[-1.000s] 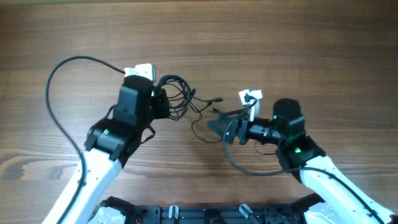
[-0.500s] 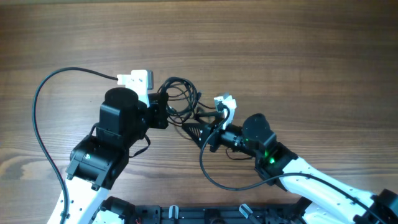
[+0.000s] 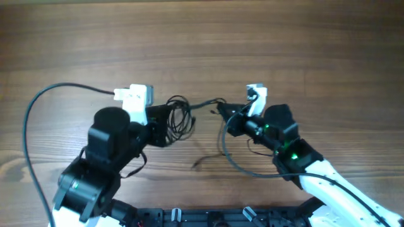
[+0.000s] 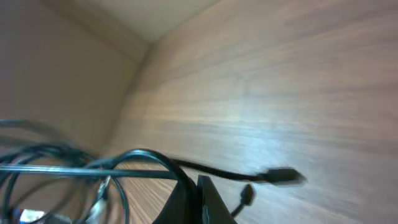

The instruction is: Untangle cables

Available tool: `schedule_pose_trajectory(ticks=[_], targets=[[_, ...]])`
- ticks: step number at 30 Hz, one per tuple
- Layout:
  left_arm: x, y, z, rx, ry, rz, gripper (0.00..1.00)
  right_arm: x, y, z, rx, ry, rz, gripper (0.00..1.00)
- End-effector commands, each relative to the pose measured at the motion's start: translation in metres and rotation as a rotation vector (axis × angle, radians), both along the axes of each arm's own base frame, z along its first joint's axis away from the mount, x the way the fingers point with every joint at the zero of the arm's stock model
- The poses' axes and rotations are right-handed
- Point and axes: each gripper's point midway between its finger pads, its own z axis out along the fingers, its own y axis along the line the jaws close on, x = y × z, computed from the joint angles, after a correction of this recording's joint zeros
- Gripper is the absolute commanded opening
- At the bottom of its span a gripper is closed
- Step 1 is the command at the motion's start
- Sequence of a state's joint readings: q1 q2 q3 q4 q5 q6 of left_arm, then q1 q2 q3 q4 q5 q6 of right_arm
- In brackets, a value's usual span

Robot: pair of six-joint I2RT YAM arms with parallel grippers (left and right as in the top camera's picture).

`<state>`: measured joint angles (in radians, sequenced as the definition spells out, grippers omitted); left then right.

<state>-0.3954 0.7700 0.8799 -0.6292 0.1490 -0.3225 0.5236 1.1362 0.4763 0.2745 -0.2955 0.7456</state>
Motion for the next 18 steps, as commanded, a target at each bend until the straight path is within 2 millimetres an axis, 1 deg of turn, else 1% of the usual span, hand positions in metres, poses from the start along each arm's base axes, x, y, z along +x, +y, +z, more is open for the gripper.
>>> schedule_pose_trajectory(ticks=[1, 4, 6, 10, 12, 13, 15, 16, 17, 18], targets=[[-0.005, 0.026, 0.022, 0.061, -0.108, 0.080, 0.04, 0.018, -0.059, -0.030, -0.058, 0.117, -0.228, 0.06], [-0.008, 0.027, 0.014, 0.075, -0.074, 0.077, 0.04, 0.009, -0.052, -0.021, -0.050, 0.089, -0.136, 0.11], [-0.009, 0.027, 0.010, 0.081, -0.059, 0.076, 0.04, 0.004, -0.046, -0.015, -0.042, 0.063, -0.081, 0.12], [-0.009, 0.025, 0.007, 0.082, -0.045, 0.068, 0.04, -0.002, -0.042, -0.010, -0.024, 0.065, -0.051, 0.14], [-0.009, 0.022, 0.006, 0.073, -0.036, 0.053, 0.04, -0.005, -0.040, -0.008, -0.014, 0.063, -0.033, 0.21], [-0.009, 0.020, 0.005, 0.069, -0.030, 0.042, 0.04, -0.007, -0.038, -0.007, -0.009, 0.063, -0.019, 0.32], [-0.010, 0.015, 0.002, 0.060, -0.016, 0.018, 0.04, -0.011, -0.034, -0.005, 0.006, 0.068, 0.014, 0.48], [-0.010, 0.013, 0.001, 0.058, -0.008, 0.010, 0.04, -0.013, -0.032, -0.005, 0.011, 0.071, 0.029, 0.66], [-0.009, 0.012, -0.001, 0.059, 0.000, 0.007, 0.04, -0.014, -0.031, -0.005, 0.013, 0.076, 0.034, 0.72], [-0.007, 0.012, -0.004, 0.064, 0.011, 0.007, 0.04, -0.015, -0.031, -0.006, 0.013, 0.079, 0.037, 0.83]])
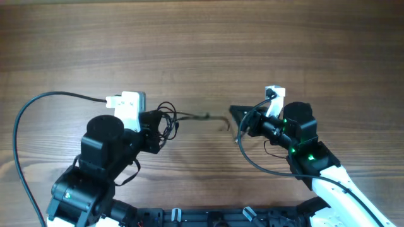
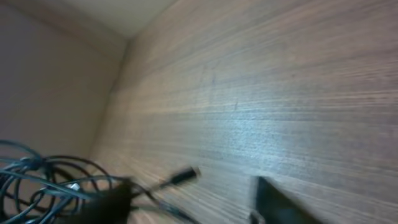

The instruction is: Untangle cables

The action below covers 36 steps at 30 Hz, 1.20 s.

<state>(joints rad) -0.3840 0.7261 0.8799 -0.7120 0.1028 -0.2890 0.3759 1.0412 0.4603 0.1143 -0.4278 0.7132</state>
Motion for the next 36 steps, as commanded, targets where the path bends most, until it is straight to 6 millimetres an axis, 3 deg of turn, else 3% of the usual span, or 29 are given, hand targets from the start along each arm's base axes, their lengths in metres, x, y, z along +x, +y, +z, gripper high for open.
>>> schedule_pose_trajectory(ticks=[1, 2, 3, 8, 14, 18, 22, 27, 33, 36], targets=[[0.004, -0.005, 0.001, 0.005, 0.008, -0.027, 0.04, -0.009, 0.005, 0.001, 0.023, 0.005, 0.054, 0.90], [0.007, -0.006, -0.001, 0.007, 0.014, -0.027, 0.04, -0.009, 0.006, 0.001, 0.024, 0.007, 0.054, 0.98], [0.008, -0.008, -0.002, 0.004, 0.019, -0.035, 0.04, -0.010, 0.006, 0.002, 0.026, 0.007, 0.057, 0.99], [0.012, -0.030, -0.005, -0.050, 0.048, -0.128, 0.04, -0.011, 0.007, 0.002, 0.038, 0.016, 0.065, 1.00], [0.014, -0.041, -0.018, -0.064, 0.108, -0.174, 0.04, -0.018, 0.014, 0.005, 0.127, 0.105, 0.071, 1.00], [0.008, -0.052, -0.021, -0.068, 0.119, -0.268, 0.04, -0.031, 0.024, 0.012, 0.164, 0.109, 0.171, 1.00], [-0.012, -0.073, -0.013, -0.065, 0.053, -0.495, 0.04, -0.044, 0.034, 0.021, 0.121, -0.034, 0.331, 0.92], [-0.012, -0.074, -0.012, -0.066, 0.051, -0.502, 0.04, -0.045, 0.035, 0.024, 0.104, -0.083, 0.356, 0.89], [-0.019, -0.080, -0.009, -0.087, 0.042, -0.560, 0.04, -0.044, 0.043, 0.051, 0.137, -0.238, 0.416, 0.86], [-0.024, -0.084, -0.004, -0.116, 0.037, -0.596, 0.04, -0.038, 0.044, 0.050, 0.121, -0.250, 0.385, 0.83]])
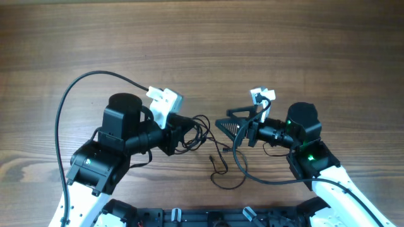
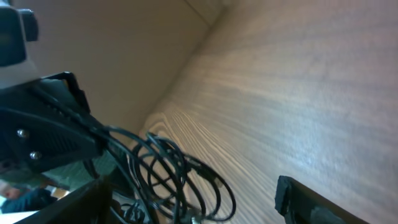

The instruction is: Untangle cables

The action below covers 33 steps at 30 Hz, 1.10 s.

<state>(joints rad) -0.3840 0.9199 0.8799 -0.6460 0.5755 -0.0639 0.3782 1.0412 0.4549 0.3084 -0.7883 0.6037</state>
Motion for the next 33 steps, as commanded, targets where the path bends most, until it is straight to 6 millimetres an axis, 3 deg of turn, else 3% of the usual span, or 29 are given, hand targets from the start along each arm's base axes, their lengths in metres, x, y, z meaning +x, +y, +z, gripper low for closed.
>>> schedule_pose_trajectory(ticks=[1, 8, 11, 14, 19, 20, 22, 23, 25, 27, 30, 33], targets=[[-0.009, -0.011, 0.017, -0.064, -0.036, -0.096, 0.04, 0.000, 0.004, -0.001, -0.014, -0.036, 0.003, 0.81], [-0.009, -0.012, 0.020, -0.072, -0.044, -0.101, 0.04, -0.004, 0.022, -0.021, -0.041, 0.008, 0.047, 0.74], [-0.010, -0.013, 0.020, -0.078, -0.041, -0.111, 0.04, 0.005, 0.023, -0.036, -0.074, 0.038, -0.006, 0.57], [-0.014, -0.015, 0.022, -0.095, -0.033, -0.134, 0.04, 0.020, 0.016, -0.047, -0.092, 0.087, -0.106, 0.50], [-0.017, -0.017, 0.022, -0.104, -0.024, -0.148, 0.04, 0.029, 0.016, -0.035, -0.057, 0.053, -0.139, 0.41], [-0.017, -0.017, 0.022, -0.104, -0.024, -0.148, 0.04, 0.029, 0.018, -0.031, -0.045, 0.037, -0.131, 0.34], [-0.017, -0.017, 0.022, -0.103, -0.023, -0.147, 0.06, 0.031, 0.018, -0.025, -0.026, 0.026, -0.139, 0.10], [-0.017, -0.017, 0.022, -0.103, -0.022, -0.147, 0.13, 0.034, 0.016, -0.026, -0.025, 0.031, -0.164, 0.05], [-0.017, -0.015, 0.018, -0.090, -0.012, -0.135, 0.34, 0.044, 0.009, -0.026, -0.038, 0.021, -0.232, 0.05], [-0.015, -0.011, 0.011, -0.060, 0.007, -0.107, 0.45, 0.055, 0.001, -0.023, -0.042, 0.008, -0.297, 0.05], [-0.014, -0.004, -0.004, -0.007, 0.060, -0.068, 0.57, 0.066, -0.010, -0.008, -0.010, -0.003, -0.355, 0.05], [-0.013, 0.004, -0.020, 0.051, 0.113, -0.028, 0.62, 0.072, -0.015, 0.015, 0.024, -0.041, -0.367, 0.05]])
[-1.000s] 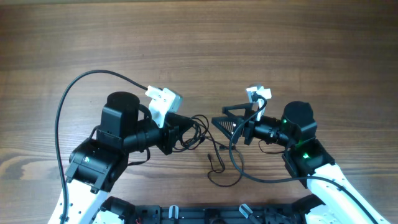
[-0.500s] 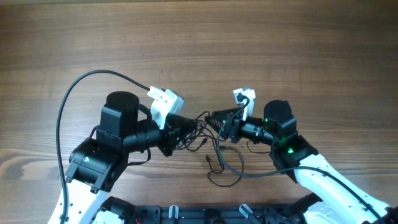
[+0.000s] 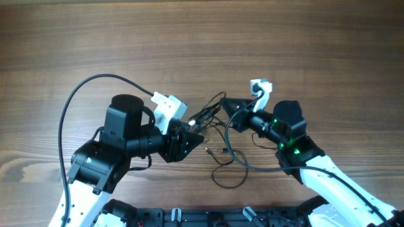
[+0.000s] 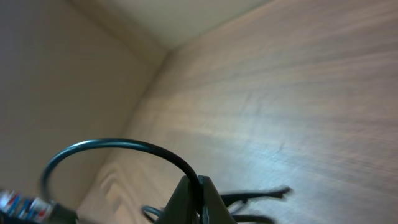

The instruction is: Untangle cables

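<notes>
A tangle of thin black cables [image 3: 207, 113] hangs between my two grippers in the overhead view. My left gripper [image 3: 191, 135] sits at its lower left, and the strands run into its fingers, which look closed on them. My right gripper [image 3: 226, 104] is at the tangle's right end. In the right wrist view the right gripper [image 4: 199, 185] is shut on one black cable [image 4: 118, 145] that arcs up and to the left from the jaws. A plug end [image 4: 278, 192] lies blurred beyond the jaws.
A loose cable loop [image 3: 228, 171] trails on the wooden table [image 3: 202, 38] below the grippers, near the front edge. The left arm's own thick black lead [image 3: 82, 94] curves over the table's left part. Bare wood lies at the back.
My right gripper was open, facing the coiled cables; now it is shut on one black cable, a little further back and left. The left gripper has turned and sits slightly lower.
First both grippers were close together, the right shut on a cable and the left at the coil. Then they stood further apart with the right open. Later the right, still open, faced the coil in the left gripper. Now it grips a strand.
</notes>
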Available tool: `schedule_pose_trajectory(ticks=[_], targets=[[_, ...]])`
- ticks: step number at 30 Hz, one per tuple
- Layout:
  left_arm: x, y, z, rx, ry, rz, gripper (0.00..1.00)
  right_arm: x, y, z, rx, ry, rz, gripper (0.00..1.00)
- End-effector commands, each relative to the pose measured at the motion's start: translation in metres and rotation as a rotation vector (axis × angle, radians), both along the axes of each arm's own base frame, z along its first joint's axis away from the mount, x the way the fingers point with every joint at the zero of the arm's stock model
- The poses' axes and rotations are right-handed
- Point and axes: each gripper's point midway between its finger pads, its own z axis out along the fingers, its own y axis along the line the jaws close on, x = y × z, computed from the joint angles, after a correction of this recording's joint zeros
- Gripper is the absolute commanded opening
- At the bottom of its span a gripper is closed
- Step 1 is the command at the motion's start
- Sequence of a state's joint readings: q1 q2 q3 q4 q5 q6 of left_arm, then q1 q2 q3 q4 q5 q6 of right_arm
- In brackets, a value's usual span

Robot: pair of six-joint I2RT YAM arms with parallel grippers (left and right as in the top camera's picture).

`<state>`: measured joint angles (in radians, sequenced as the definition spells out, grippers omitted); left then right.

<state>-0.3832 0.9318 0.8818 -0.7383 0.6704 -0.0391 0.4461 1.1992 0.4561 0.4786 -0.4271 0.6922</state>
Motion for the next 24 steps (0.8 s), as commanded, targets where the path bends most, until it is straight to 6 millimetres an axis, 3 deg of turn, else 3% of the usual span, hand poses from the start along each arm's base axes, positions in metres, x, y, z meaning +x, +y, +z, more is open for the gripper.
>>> schedule_pose_trajectory(ticks=[1, 3, 6, 11, 17, 20, 24], targets=[[0.010, 0.010, -0.014, 0.078, 0.024, 0.057, 0.64, 0.015, -0.008, 0.047, 0.061, -0.089, -0.052, 0.05], [0.013, 0.009, -0.018, 0.084, 0.042, 0.058, 0.79, 0.009, -0.003, 0.060, 0.081, -0.112, -0.007, 0.05], [0.021, 0.005, -0.021, 0.080, 0.042, 0.056, 0.90, 0.000, 0.003, 0.067, 0.109, -0.104, 0.046, 0.05], [0.037, -0.003, -0.021, 0.054, 0.024, 0.063, 1.00, -0.012, 0.011, 0.076, 0.209, -0.024, 0.115, 0.05], [0.063, -0.008, -0.028, 0.029, 0.059, 0.144, 1.00, -0.035, 0.023, 0.098, 0.268, -0.078, 0.273, 0.05], [0.085, 0.004, -0.054, 0.092, 0.141, 0.300, 1.00, -0.038, 0.023, 0.116, 0.293, -0.157, 0.288, 0.05], [0.095, 0.010, -0.087, 0.146, 0.258, 0.396, 0.94, -0.041, 0.019, 0.145, 0.341, -0.289, 0.292, 0.05]])
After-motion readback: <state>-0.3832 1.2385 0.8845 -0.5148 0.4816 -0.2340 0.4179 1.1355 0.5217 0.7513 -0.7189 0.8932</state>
